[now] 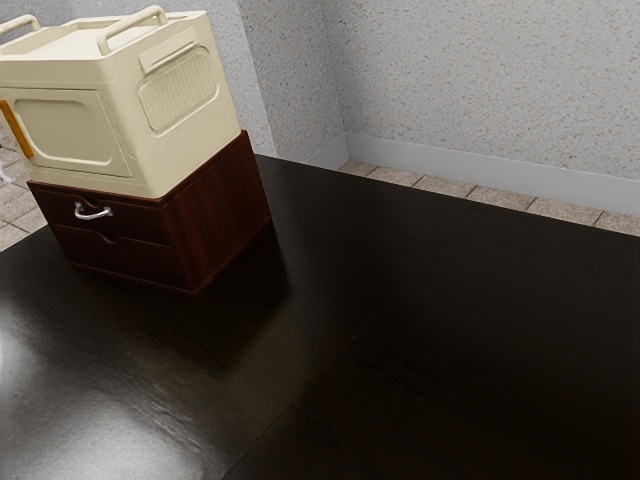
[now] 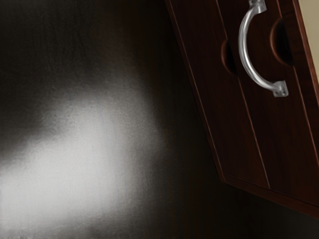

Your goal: Pull the drawer handle with one arm to open the drawer

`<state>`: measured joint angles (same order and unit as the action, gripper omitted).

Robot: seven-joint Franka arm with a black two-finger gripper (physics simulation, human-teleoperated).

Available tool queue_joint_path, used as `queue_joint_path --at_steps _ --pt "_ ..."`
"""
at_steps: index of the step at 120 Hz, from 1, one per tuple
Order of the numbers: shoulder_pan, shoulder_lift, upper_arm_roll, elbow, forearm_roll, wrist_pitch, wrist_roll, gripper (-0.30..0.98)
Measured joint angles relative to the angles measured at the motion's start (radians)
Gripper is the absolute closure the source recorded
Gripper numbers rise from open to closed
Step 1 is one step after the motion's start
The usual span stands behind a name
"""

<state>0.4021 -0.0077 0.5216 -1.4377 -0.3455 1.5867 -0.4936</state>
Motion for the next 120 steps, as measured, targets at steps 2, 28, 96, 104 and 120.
queue_joint_path --at_steps 2,28,96,104,120 --pt "-0.006 0.006 -0.001 -0.002 0.007 0.005 -0.011 0.00" --pt "-0.072 0.044 -0.013 -0.003 0.053 0.044 -0.132 0.00" --pt "0.043 0.120 0.003 -0.075 -0.114 0.303 -0.256 0.01" --pt "0.046 0.144 0.005 -0.092 -0.141 0.349 -0.256 0.02" --pt "0.043 0.159 0.005 -0.126 -0.170 0.410 -0.236 0.06"
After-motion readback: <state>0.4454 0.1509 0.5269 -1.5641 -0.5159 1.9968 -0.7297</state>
